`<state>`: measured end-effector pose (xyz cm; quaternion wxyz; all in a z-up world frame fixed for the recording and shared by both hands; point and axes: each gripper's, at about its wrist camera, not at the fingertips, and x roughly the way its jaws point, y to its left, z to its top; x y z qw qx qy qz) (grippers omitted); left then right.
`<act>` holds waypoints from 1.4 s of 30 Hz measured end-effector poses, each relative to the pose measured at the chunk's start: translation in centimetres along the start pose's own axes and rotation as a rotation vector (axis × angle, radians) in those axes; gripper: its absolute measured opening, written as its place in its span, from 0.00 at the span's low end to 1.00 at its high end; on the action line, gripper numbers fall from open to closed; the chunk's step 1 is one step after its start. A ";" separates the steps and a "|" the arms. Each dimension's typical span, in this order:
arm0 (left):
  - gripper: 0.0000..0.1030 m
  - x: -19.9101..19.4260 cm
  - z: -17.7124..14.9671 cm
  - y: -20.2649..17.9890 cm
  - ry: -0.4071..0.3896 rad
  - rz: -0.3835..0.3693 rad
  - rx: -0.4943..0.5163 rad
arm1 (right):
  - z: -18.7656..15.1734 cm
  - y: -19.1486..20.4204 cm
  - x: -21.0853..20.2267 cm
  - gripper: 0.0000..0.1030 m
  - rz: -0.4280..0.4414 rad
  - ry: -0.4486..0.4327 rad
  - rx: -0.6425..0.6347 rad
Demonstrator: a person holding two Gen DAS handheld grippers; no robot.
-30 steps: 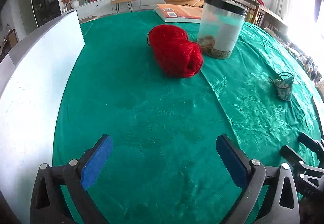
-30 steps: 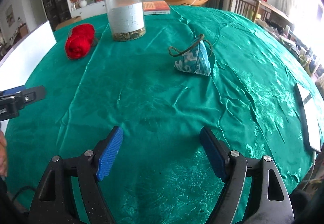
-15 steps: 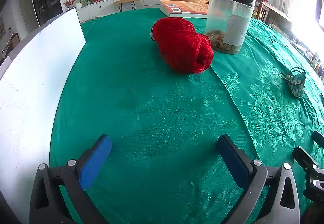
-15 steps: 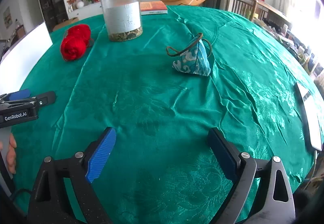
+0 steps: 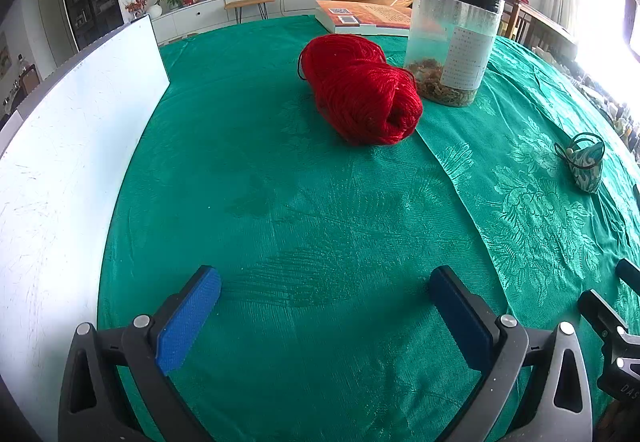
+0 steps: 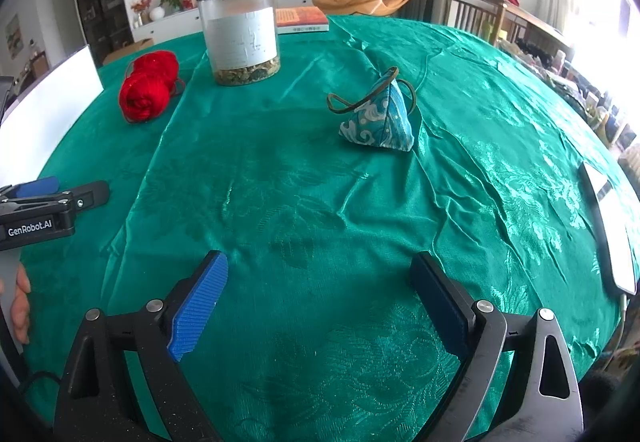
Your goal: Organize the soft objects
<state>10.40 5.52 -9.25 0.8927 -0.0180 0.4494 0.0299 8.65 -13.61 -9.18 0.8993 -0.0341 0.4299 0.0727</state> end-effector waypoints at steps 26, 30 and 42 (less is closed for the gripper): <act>1.00 0.0 0.0 0.0 -0.001 0.000 0.000 | 0.2 -0.2 0.0 0.91 0.011 0.014 -0.006; 1.00 0.0 0.0 0.0 -0.001 0.000 0.000 | 0.1 -0.2 -0.1 0.91 0.009 0.011 -0.004; 1.00 0.0 0.0 0.0 -0.001 0.001 0.000 | 0.1 -0.1 -0.1 0.91 0.006 0.007 -0.002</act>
